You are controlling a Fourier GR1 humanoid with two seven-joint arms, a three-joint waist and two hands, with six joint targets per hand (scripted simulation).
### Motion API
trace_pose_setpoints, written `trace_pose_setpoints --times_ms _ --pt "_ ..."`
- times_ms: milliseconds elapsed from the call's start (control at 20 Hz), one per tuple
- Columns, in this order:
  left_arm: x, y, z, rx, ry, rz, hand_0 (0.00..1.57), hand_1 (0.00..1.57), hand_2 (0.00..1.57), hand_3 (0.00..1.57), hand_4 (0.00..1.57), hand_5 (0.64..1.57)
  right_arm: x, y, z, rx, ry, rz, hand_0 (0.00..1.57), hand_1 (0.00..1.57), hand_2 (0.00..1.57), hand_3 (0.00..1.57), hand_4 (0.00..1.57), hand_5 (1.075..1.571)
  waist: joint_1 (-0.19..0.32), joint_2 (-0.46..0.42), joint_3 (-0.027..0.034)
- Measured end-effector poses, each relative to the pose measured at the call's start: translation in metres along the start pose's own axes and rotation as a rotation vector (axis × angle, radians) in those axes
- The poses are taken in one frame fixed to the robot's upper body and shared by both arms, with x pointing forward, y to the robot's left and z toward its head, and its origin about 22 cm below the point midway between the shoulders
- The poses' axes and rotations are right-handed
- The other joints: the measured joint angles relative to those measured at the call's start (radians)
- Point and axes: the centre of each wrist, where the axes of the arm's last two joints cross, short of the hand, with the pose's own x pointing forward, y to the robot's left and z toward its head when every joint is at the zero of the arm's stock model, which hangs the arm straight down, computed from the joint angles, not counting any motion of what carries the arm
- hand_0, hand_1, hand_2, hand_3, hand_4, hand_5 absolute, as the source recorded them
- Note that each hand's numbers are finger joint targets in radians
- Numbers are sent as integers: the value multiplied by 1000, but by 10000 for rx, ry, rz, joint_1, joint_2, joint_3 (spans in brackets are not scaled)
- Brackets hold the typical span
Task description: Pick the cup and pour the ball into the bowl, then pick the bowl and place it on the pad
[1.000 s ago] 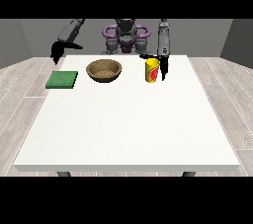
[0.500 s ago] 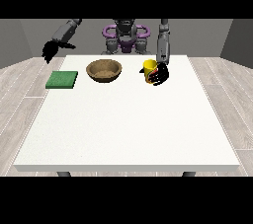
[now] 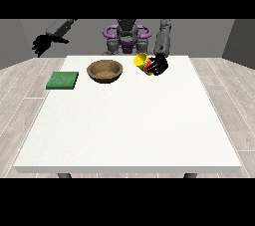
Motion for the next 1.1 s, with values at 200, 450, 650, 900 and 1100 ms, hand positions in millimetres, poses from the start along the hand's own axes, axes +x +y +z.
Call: trace_pose_setpoints --times_ms 200,450,650,900,1100 --pt "22 -17 -6 -1072 57 -818 1395 1395 1571 1571 1113 1567 -16 -17 21 -625 989 100 0 0 136 0 0 1560 620 -1100 -4" --pt "45 -38 -6 -2005 -96 -2191 1365 1365 1571 1571 1142 1566 -32 -32 50 -1123 1826 235 0 0 0 0 0 1558 1154 -1904 -8" --pt "73 -52 -16 -2374 -248 -2714 1367 1367 1571 1571 1114 1566 -39 -36 59 -1371 2064 233 0 0 83 0 0 1554 1392 -2150 -16" --pt "90 -58 -22 -2572 -808 -3763 1202 1202 1571 1571 976 1569 -42 -42 67 -1443 1916 144 0 0 0 0 0 1550 1449 -2004 -20" --pt "110 -70 -22 -2801 -1393 -4639 822 822 1571 1559 881 1571 -44 -47 70 -1502 1846 153 0 0 0 0 0 1548 1444 -1909 -19"
